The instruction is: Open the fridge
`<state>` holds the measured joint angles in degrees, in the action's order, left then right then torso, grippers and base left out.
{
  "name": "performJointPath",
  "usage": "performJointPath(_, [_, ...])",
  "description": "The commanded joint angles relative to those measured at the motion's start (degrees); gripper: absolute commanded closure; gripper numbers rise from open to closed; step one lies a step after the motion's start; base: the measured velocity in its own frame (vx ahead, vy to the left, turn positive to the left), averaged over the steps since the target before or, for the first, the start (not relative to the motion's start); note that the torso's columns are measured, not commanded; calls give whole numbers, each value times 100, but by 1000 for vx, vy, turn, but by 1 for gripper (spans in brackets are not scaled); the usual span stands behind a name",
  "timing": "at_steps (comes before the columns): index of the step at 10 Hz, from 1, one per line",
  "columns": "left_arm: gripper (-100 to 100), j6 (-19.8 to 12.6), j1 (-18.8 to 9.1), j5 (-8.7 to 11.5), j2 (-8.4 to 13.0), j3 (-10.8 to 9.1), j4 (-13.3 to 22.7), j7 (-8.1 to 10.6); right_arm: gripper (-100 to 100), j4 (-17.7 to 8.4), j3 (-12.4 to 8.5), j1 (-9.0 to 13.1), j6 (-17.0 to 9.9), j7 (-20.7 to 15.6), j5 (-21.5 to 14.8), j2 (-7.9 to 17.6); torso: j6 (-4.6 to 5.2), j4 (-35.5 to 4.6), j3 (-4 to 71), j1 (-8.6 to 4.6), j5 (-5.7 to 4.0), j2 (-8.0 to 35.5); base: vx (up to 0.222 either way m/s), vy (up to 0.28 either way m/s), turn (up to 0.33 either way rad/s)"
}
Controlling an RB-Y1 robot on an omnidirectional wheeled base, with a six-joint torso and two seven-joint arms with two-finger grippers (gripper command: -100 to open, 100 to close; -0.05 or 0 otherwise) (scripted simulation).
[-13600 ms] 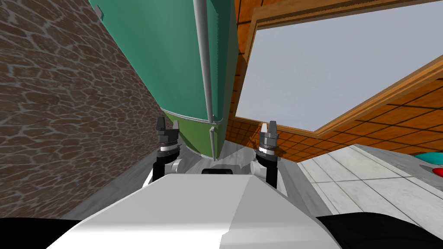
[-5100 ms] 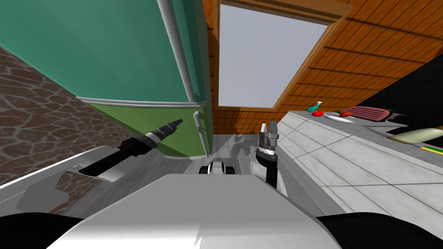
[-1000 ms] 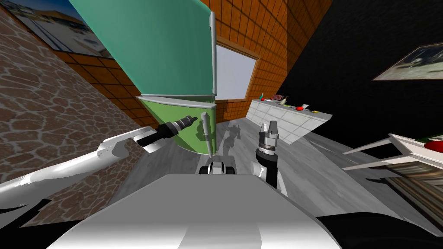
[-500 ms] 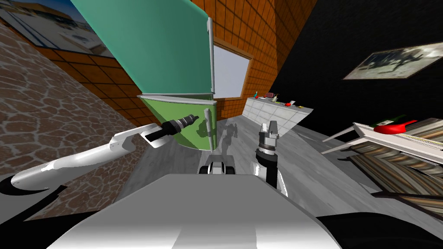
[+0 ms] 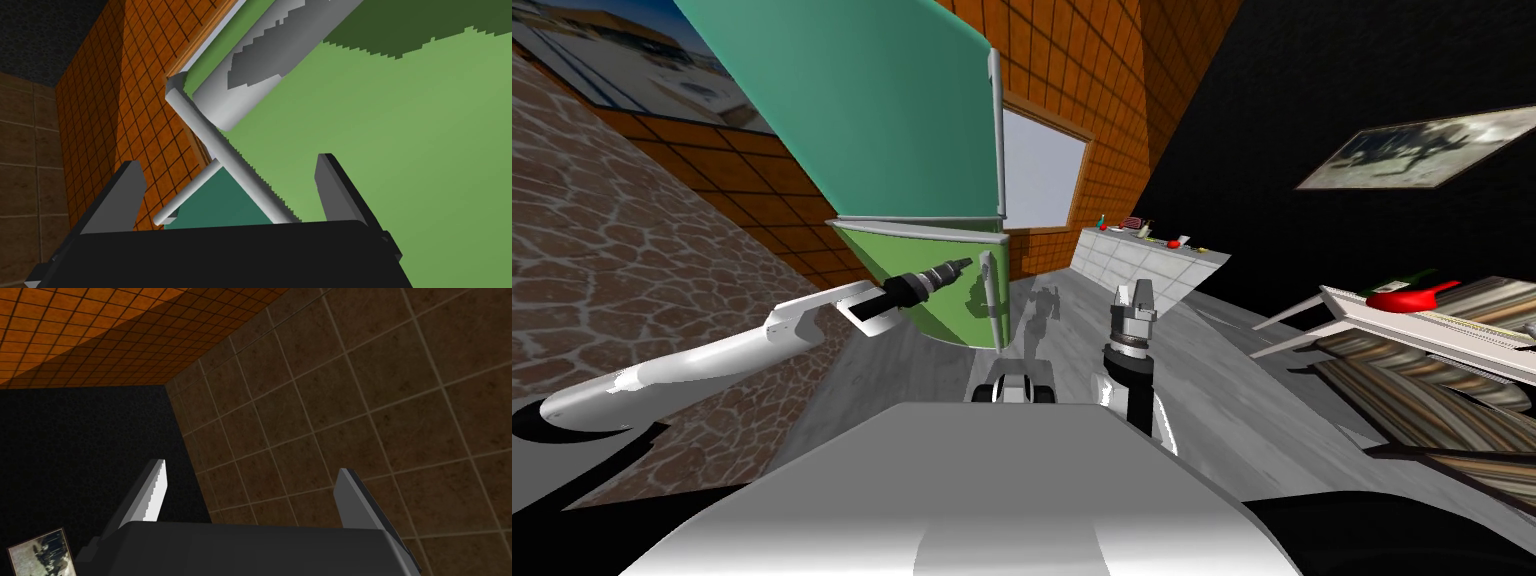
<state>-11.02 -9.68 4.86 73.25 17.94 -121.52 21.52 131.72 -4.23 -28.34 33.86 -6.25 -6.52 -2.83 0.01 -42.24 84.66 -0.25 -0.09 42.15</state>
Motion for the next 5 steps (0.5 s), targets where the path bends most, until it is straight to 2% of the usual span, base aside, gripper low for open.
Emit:
performJointPath(1, [-100, -144, -31, 16, -5, -85, 196, -19, 0, 0, 0, 0, 0, 0, 0, 0, -1, -4, -8, 17, 6, 9, 122, -154, -7])
performJointPath(4, [-100, -312, -89, 52, 7, -193, 481, -34, 0, 0, 0, 0, 0, 0, 0, 0, -2, -8, -16, 24, 9, 24, 96, -162, -5])
performJointPath(5, [-100, -233, -105, 51, 5, -150, 480, -32, 0, 0, 0, 0, 0, 0, 0, 0, -2, -7, -15, 27, 9, 22, 41, -71, 3])
